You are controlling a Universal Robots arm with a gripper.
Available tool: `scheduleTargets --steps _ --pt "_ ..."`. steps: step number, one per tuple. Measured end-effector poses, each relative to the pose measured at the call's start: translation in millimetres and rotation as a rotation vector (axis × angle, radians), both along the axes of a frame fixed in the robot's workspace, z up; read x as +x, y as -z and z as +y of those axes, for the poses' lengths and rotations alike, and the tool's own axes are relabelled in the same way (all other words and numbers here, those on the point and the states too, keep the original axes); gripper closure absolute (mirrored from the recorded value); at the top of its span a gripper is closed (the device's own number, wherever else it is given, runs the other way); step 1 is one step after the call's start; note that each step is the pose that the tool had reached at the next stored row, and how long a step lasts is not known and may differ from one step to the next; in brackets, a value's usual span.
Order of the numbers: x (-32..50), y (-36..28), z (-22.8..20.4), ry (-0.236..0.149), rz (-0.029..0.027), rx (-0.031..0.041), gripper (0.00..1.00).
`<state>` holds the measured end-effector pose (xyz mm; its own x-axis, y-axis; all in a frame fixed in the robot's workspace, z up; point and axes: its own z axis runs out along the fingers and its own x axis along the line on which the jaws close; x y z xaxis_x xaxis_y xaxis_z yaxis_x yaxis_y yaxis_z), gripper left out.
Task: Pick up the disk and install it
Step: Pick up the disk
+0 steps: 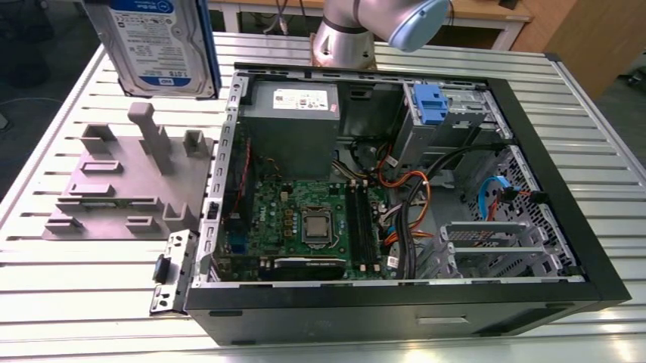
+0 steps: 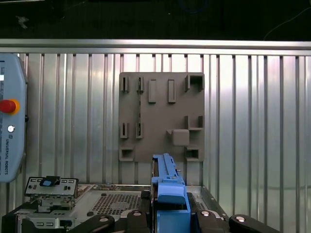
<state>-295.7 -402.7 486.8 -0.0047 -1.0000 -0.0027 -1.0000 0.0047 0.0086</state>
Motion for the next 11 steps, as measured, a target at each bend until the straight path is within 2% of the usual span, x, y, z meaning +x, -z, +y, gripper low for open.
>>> scheduleTargets --steps 4,11 --pt "9.6 0.3 -0.1 0.000 0.0000 0.0000 0.64" --pt "11.8 0.4 -0.1 0.000 0.0000 0.0000 0.64"
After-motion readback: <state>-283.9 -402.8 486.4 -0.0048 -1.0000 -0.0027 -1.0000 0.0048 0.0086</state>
